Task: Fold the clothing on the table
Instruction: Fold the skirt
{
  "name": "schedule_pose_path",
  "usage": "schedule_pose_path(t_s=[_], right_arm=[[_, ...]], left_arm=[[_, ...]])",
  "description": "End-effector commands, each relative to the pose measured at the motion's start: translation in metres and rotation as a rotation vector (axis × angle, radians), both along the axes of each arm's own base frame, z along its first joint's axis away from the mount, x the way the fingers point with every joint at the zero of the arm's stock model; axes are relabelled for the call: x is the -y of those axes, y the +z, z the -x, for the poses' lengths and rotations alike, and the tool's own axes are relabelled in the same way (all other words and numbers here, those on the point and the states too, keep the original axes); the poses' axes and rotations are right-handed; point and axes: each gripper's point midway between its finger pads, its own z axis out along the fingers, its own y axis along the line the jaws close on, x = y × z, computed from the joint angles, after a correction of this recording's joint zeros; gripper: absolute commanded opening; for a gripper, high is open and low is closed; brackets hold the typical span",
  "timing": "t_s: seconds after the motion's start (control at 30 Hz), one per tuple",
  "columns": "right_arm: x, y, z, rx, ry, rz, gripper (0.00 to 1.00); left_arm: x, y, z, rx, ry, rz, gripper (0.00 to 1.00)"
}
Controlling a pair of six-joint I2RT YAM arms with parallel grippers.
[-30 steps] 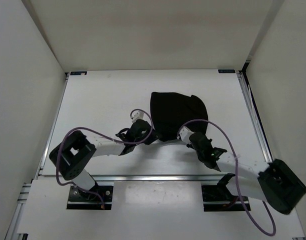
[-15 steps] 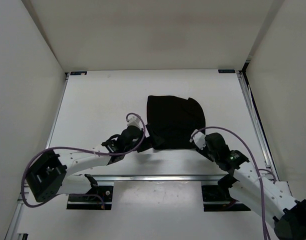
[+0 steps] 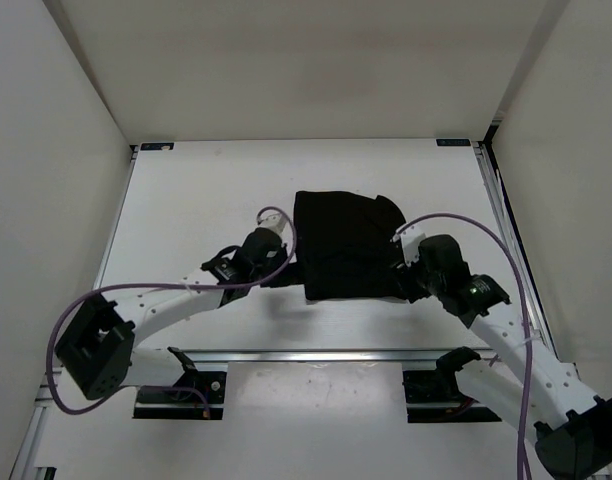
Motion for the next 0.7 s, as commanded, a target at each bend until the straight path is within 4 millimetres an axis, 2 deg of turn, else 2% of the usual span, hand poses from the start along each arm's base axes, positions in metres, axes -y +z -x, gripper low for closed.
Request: schedule_pose_path(t_s=[0.0, 0.07, 0.1, 0.13, 0.2, 0.23, 0.27, 0.37, 0.4, 0.43, 0.5, 0.57, 0.63, 0.67], right_arm=[[-0.030, 0.036, -0.009, -0.035, -0.063, -0.231, 0.68], [-0.039, 0.040, -0.007, -0.104, -0.077, -0.337, 0.67], [-0.049, 0.041, -0.001, -0.153, -0.060, -0.429, 0.67], [-0.040, 0.041, -0.004, -0.159, -0.111, -0.492, 0.69], [-0.050, 0.051, 0.009, -0.137, -0.006, -0.699, 0.82], [-0.044, 0.057, 0.009, -0.059, 0.007, -0.744, 0.88], [-0.039, 0.056, 0.008, -0.029, -0.005, -0.751, 0.89], [-0.044, 0.052, 0.010, -0.022, -0.059, -0.784, 0.90], [-0.045, 0.040, 0.009, -0.092, -0.119, -0.779, 0.91], [-0.054, 0.028, 0.013, -0.187, -0.120, -0.773, 0.91], [-0.060, 0.013, 0.012, -0.316, -0.155, -0.770, 0.88], [-0.066, -0.002, 0.013, -0.504, -0.188, -0.850, 0.86], [-0.055, -0.020, 0.006, -0.597, -0.274, -0.876, 0.82], [-0.041, -0.029, -0.004, -0.602, -0.351, -0.852, 0.81]], left_arm=[[0.007, 0.020, -0.010, 0.098, -0.162, -0.152, 0.99], [0.012, 0.022, -0.018, 0.125, -0.175, -0.135, 0.99], [0.016, 0.024, -0.015, 0.125, -0.206, -0.110, 0.99], [0.016, 0.021, -0.015, 0.133, -0.213, -0.111, 0.99], [0.019, 0.014, -0.010, 0.141, -0.234, -0.144, 0.98], [0.022, 0.008, -0.005, 0.132, -0.261, -0.153, 0.99], [0.022, 0.000, -0.006, 0.113, -0.260, -0.172, 0.99], [0.023, -0.025, -0.002, 0.057, -0.279, -0.208, 0.98], [0.025, -0.027, -0.002, 0.040, -0.275, -0.195, 0.99], [0.026, -0.035, -0.002, 0.025, -0.281, -0.200, 0.98], [0.027, -0.046, -0.004, 0.006, -0.272, -0.213, 0.99], [0.031, -0.047, -0.007, 0.000, -0.261, -0.199, 0.98], [0.030, -0.050, -0.009, -0.003, -0.251, -0.197, 0.99], [0.030, -0.049, -0.012, -0.003, -0.237, -0.189, 0.99]])
